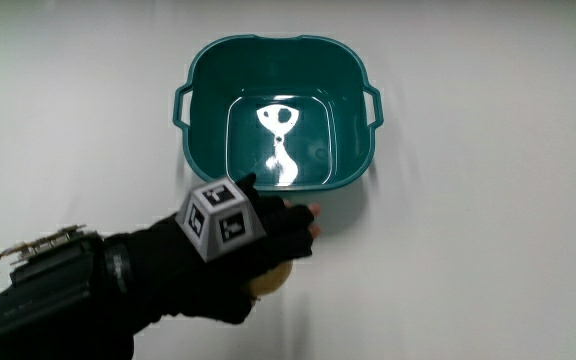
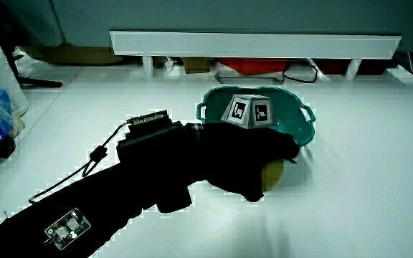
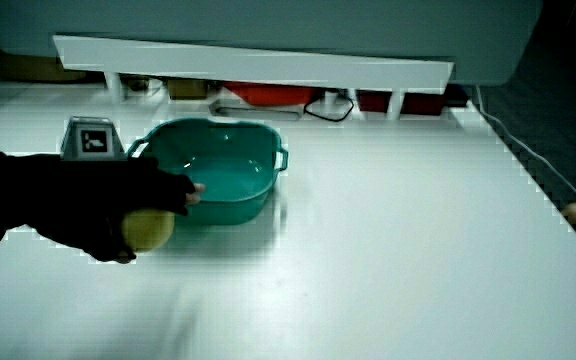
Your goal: Place pear on desk
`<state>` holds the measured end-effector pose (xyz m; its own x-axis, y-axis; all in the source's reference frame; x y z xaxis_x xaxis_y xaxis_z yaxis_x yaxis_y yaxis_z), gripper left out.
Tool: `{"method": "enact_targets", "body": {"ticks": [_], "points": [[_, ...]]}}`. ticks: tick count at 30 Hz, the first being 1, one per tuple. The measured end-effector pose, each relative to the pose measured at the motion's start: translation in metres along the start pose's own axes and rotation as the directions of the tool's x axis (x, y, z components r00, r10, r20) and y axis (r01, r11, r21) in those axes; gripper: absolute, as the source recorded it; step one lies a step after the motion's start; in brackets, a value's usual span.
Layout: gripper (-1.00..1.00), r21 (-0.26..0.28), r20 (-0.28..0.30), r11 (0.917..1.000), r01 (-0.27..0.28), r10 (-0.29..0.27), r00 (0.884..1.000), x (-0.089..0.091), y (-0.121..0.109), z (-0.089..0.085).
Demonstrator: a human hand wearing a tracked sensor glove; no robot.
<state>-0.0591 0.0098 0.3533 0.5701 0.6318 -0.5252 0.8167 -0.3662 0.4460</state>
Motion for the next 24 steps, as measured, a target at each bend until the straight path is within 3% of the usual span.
{"method": "enact_targets", "body": {"ticks": [1, 4, 12, 14, 24], "points": [[0.0, -0.03, 0.045, 0.9993, 0.02, -0.019, 0.999, 0.001, 0.001, -0.005], [0.0, -0.087, 0.113, 0.9962, 0.003, 0.007, 0.994, 0.005, 0.0, -0.011], [0.0, -0.108, 0.1, 0.9941, 0.009, 0.001, 0.995, 0.008, 0.002, -0.023], [0.0, -0.11, 0.11, 0.9935, 0.03, -0.018, 0.994, 0.005, 0.006, -0.033], [0.0, -0.17, 0.101, 0.9853, 0.012, 0.005, 0.995, 0.004, 0.014, -0.065]]}}
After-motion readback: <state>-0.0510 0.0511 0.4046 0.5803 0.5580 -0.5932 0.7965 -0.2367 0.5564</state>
